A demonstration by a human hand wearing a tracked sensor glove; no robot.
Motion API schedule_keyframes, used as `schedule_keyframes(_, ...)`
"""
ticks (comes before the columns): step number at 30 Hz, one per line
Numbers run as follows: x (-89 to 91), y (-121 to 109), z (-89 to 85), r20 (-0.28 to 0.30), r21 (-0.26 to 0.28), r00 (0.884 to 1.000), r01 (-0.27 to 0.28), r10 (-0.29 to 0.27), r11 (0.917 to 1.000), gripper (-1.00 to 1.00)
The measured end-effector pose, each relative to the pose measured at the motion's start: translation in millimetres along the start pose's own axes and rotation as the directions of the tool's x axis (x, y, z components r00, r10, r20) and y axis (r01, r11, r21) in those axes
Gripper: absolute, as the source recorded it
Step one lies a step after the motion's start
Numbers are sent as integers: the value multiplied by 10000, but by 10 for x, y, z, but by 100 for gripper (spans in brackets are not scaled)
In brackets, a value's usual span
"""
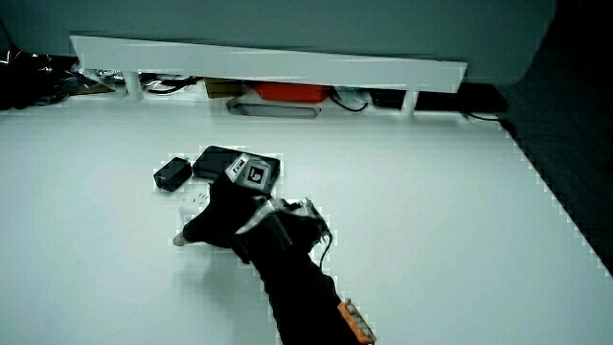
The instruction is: Pick socket
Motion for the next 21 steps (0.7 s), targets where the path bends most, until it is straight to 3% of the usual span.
schedule_keyframes(1,-3,0,1,25,16,10000,-40,40,10000,0)
schedule_keyframes(7,-7,-26,39,-182,553,9996,-193,204,9983,43)
schedule_keyframes(15,-7,-74,76,-438,1385,9976,-463,528,9893,100)
schedule_keyframes(21,-15,-89,58,-360,1589,9971,-606,672,9854,100)
